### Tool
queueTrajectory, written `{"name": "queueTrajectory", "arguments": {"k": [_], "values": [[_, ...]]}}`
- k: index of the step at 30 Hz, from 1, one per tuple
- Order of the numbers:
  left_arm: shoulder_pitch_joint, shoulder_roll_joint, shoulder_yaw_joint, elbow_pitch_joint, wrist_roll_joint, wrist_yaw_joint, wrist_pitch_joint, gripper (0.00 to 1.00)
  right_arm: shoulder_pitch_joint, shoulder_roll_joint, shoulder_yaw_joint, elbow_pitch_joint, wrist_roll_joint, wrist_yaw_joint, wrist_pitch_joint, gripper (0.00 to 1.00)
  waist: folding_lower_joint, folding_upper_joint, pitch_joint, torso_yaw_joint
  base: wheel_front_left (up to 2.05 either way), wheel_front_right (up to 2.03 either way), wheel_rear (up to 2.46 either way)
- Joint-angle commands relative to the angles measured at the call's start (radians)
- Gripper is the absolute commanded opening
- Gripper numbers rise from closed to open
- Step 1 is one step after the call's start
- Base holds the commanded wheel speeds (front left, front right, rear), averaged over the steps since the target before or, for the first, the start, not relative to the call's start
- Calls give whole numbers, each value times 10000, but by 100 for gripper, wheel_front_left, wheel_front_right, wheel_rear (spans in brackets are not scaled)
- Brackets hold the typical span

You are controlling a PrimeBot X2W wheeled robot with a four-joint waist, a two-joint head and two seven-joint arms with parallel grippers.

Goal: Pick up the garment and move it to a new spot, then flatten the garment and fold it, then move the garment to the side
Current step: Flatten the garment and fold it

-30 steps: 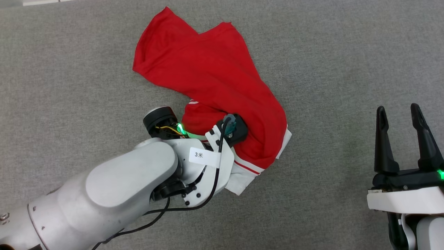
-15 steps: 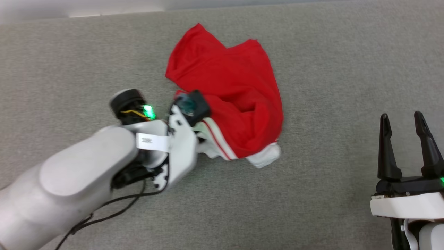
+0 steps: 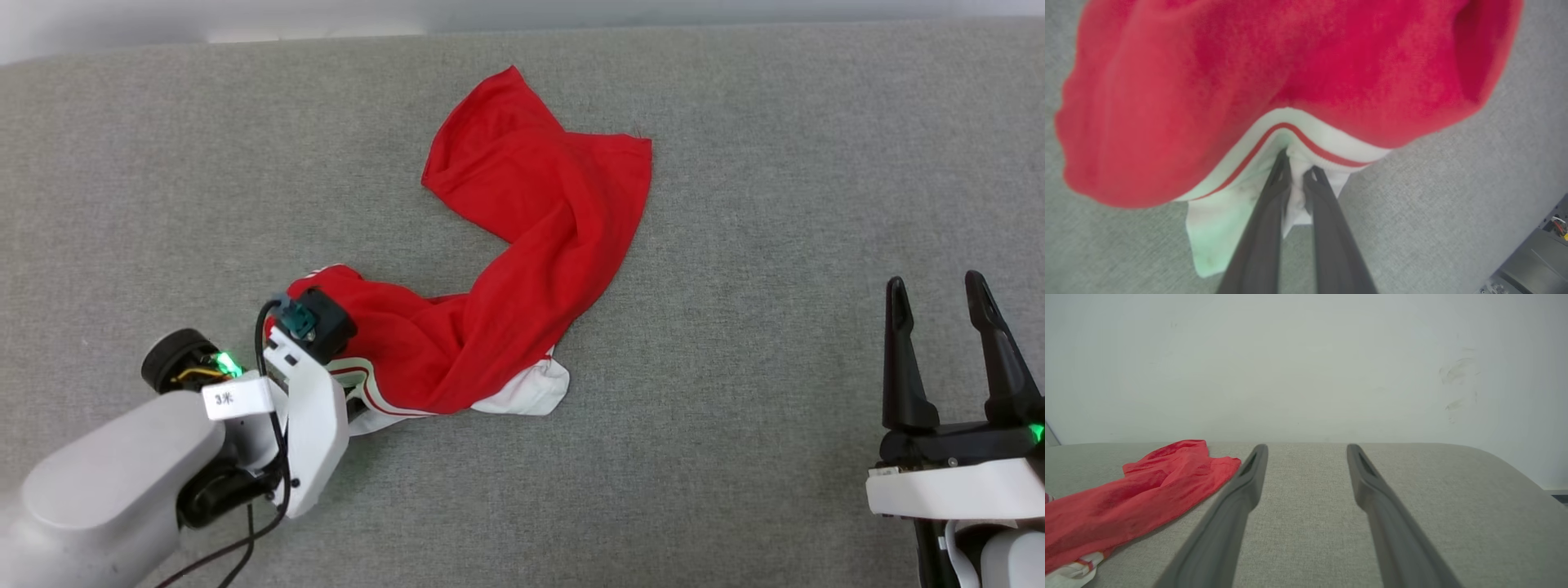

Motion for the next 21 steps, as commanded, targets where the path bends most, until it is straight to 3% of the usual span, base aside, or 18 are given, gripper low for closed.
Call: {"name": "queueTrajectory", "arguments": {"k": [1, 2, 10, 17, 21], "values": [[404, -104, -101, 183, 46, 95, -175, 53, 122, 17, -46, 19, -17, -3, -20, 100, 0, 0, -69, 44, 0, 0, 0], [376, -171, -25, 193, 78, 151, -372, 100, 166, 17, -80, 32, -37, -3, -20, 100, 0, 0, -121, 82, 0, 0, 0], [-251, -65, 801, -984, 150, 475, -1420, 100, 365, 17, -89, 102, -98, -3, -20, 100, 0, 0, -710, 368, 0, 0, 0], [-1184, 233, 1734, -2135, 414, 1035, -1954, 100, 472, 15, 9, 113, -48, -3, -20, 100, 0, 0, -934, 350, 0, 0, 0], [-1815, -43, 2050, -2107, 714, 1226, -2132, 100, 454, 15, 44, 81, -34, -3, -20, 100, 0, 0, -919, 250, 0, 0, 0]]}}
